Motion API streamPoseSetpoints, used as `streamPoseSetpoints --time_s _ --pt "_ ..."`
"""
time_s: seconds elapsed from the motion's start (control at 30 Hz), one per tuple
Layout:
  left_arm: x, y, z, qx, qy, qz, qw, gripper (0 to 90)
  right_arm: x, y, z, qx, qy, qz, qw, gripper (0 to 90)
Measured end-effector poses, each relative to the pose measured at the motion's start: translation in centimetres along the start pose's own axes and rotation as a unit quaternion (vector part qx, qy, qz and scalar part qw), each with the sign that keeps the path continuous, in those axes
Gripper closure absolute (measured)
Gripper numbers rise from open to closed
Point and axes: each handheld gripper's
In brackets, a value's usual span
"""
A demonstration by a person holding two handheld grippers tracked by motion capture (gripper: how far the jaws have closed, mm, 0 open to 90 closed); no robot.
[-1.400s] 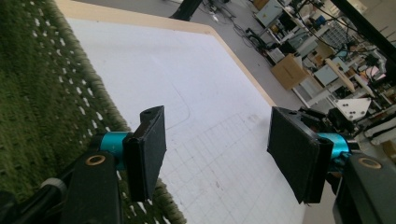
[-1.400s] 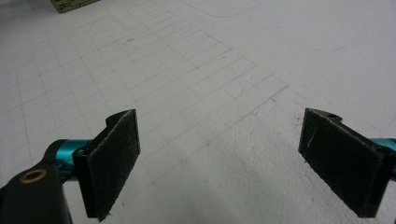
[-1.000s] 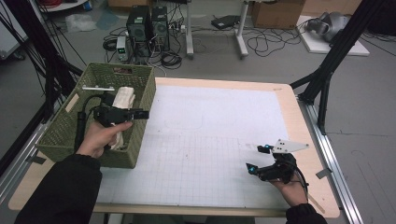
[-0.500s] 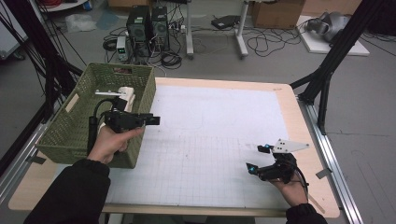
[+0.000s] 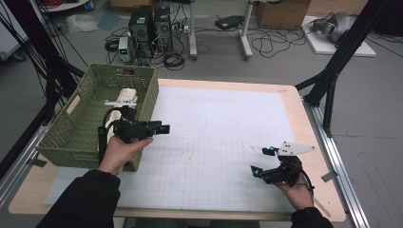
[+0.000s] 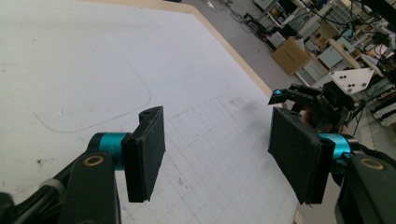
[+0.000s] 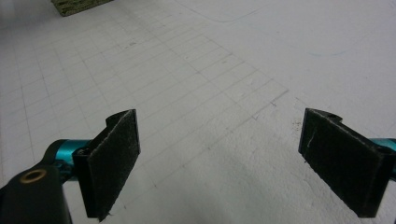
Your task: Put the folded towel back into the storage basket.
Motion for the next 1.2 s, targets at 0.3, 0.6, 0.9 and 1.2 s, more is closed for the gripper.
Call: streamPoseSetpoints --time_s 0.3,0.6,0.9,1.2 --pt "1.0 -0.8 0.9 0.000 -0.019 -0.013 0.9997 36.2 -0.1 0.1 -0.1 -0.001 -0.003 -0.003 1.0000 11.8" --pt "1.6 -1.5 2.0 -0.003 -0.034 -0.024 0.9991 36.0 -0.1 0.1 -0.1 0.001 0.000 -0.004 1.0000 11.8" --pt "2.4 -2.1 3.1 -0.002 -0.052 -0.034 0.9981 35.5 -0.1 0.1 -0.1 0.000 -0.002 -0.004 1.0000 11.8" --pt "2.5 -2.6 4.2 -0.002 -0.056 -0.040 0.9976 34.9 -0.2 0.1 -0.2 0.001 -0.001 -0.005 1.0000 11.8"
Point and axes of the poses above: each handheld gripper's, and its own axes: y roughly backward along the jaws, z roughly out of its underside, x roughly to its right, and after that the axes turned 13 degrees about z, right-handed
